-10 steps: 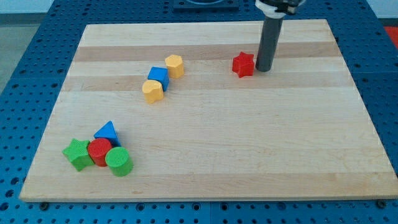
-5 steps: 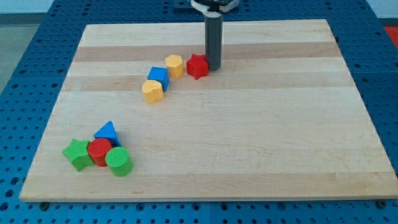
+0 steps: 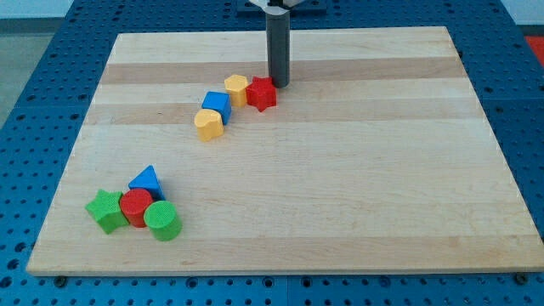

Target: Move the red star to the right of the triangle

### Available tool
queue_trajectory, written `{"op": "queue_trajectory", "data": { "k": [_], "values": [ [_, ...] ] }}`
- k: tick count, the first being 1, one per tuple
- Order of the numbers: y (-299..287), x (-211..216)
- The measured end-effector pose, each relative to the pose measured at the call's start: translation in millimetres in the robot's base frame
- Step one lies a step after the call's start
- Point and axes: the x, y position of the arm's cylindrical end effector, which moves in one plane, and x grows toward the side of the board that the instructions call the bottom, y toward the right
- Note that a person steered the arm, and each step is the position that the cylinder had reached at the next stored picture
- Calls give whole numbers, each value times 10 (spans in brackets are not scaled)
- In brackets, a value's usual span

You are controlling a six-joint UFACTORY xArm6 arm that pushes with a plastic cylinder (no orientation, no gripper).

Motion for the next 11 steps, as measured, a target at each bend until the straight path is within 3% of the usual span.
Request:
{"op": "queue_trajectory", "data": {
  "k": [3,7,11],
  "values": [
    [-185,421],
    [-889,815],
    [-1080,1306]
  ]
}}
